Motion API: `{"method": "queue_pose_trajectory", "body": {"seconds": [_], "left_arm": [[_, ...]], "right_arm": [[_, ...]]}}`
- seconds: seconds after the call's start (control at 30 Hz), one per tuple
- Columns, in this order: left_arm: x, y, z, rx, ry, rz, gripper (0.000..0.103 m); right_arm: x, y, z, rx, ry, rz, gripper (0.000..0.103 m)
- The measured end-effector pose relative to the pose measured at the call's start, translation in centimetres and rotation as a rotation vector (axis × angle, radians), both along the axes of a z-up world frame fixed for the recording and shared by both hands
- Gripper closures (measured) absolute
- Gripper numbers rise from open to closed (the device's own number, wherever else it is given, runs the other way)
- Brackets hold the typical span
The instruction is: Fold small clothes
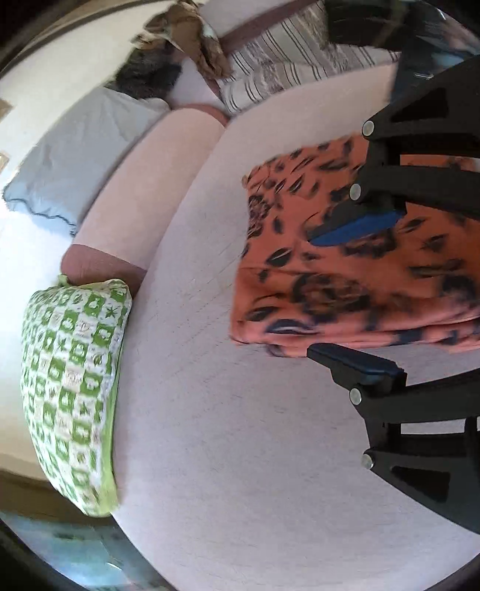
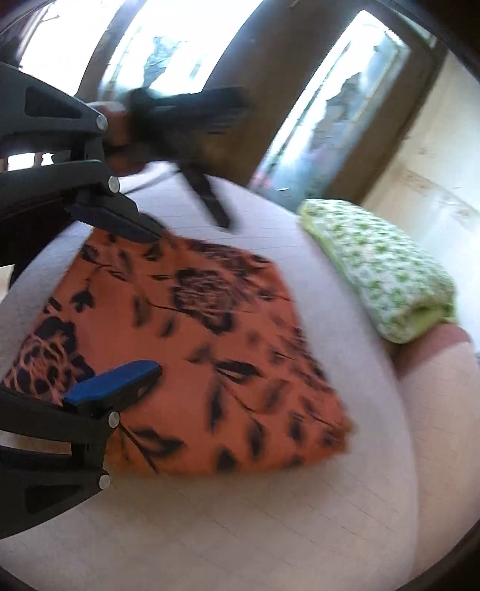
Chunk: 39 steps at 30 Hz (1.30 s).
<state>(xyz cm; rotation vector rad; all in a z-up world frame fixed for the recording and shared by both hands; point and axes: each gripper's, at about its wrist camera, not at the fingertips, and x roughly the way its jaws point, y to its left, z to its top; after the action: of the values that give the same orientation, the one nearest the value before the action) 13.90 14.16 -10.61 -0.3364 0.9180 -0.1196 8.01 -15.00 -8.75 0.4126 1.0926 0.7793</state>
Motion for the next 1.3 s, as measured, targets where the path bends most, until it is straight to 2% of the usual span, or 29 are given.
{"method": "queue_pose_trajectory", "body": {"seconds": [0.13,0.17,0.2,0.23,0.3,0.37,0.53,0.6,0.9,0.97,1.07,1.17,1.23,1.27,1.3], "left_arm": [[3.8,0.5,-1.1,0.027,0.026,-0.015,0.049],[4.6,0.5,-1.4,0.047,0.034,-0.024,0.052],[5.0,0.5,-1.9,0.077,0.056,-0.023,0.070],[5.3,0.7,-2.7,0.112,0.081,-0.014,0.078],[5.2,1.3,-4.8,0.127,0.113,-0.002,0.074],[4.7,1.6,-5.2,0.126,0.091,0.013,0.069],[4.5,0.8,-4.1,0.172,0.081,0.002,0.070],[4.2,0.9,-3.8,0.173,0.073,0.004,0.070],[3.1,0.6,-1.8,0.206,0.044,0.007,0.070],[2.5,0.4,-0.7,0.207,0.027,0.001,0.067],[1.0,0.0,1.0,0.193,-0.014,-0.002,0.056],[-1.3,-0.7,1.9,0.177,-0.048,-0.018,0.054],[-2.5,-1.2,0.0,0.184,0.010,-0.039,0.054],[-2.4,-1.6,-2.0,0.205,0.074,-0.058,0.054],[-2.3,-1.5,-4.2,0.190,0.132,-0.060,0.053]], "right_arm": [[-1.4,1.4,-2.4,-0.048,0.030,0.044,0.034],[-1.5,1.6,-2.9,-0.059,0.032,0.054,0.033],[-1.4,1.8,-3.3,-0.062,0.036,0.055,0.033],[-1.3,1.8,-3.8,-0.053,0.043,0.053,0.033],[-0.9,1.4,-4.2,-0.033,0.049,0.056,0.033],[-1.2,0.5,-4.0,-0.035,0.048,0.071,0.033],[-1.3,0.8,-4.0,-0.042,0.043,0.071,0.031],[-0.6,2.4,-4.2,-0.043,0.042,0.064,0.030],[-1.0,2.9,-4.3,-0.056,0.022,0.072,0.023],[-1.1,2.9,-4.3,-0.053,0.021,0.071,0.023],[-1.1,3.1,-4.3,-0.054,0.019,0.068,0.023],[-1.2,3.0,-4.3,-0.044,0.020,0.069,0.023],[-1.1,2.8,-4.4,-0.029,0.027,0.066,0.023],[-1.1,2.7,-4.5,-0.024,0.029,0.065,0.023],[-1.0,2.7,-4.5,-0.023,0.030,0.065,0.023]]}}
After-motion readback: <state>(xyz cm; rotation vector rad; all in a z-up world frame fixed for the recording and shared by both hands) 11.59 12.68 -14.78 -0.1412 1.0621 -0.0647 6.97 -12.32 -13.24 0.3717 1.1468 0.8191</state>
